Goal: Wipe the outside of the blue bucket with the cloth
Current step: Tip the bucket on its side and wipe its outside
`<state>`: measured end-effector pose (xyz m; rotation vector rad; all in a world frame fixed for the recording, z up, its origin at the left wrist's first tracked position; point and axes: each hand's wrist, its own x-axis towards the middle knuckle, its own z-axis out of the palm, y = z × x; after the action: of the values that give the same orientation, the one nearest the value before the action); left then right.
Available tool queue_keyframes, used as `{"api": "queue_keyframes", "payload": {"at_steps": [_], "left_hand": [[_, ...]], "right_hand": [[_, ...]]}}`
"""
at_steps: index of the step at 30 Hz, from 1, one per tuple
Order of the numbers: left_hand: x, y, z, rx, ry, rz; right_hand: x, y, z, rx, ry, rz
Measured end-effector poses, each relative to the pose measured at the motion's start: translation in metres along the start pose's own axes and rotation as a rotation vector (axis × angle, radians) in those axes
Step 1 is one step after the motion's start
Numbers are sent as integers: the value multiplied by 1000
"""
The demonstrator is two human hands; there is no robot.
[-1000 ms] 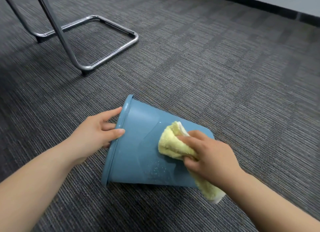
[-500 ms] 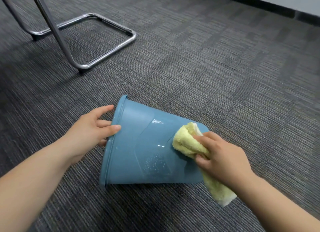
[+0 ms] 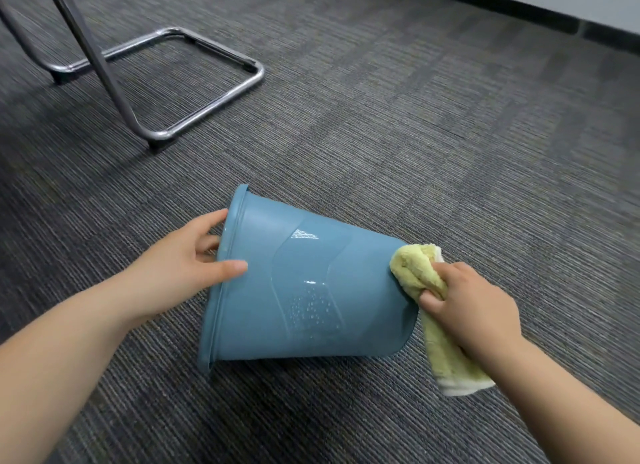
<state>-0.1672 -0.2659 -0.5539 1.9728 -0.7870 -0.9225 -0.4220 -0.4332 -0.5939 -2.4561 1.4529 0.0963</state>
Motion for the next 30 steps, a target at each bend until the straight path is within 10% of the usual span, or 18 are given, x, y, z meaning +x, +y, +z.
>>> {"api": "queue_keyframes", "payload": {"at_steps": [30], "left_hand": [[-16,-15,4,3,-289,102]], "right_hand": [[22,-37,-28,344,-78,-96]]}}
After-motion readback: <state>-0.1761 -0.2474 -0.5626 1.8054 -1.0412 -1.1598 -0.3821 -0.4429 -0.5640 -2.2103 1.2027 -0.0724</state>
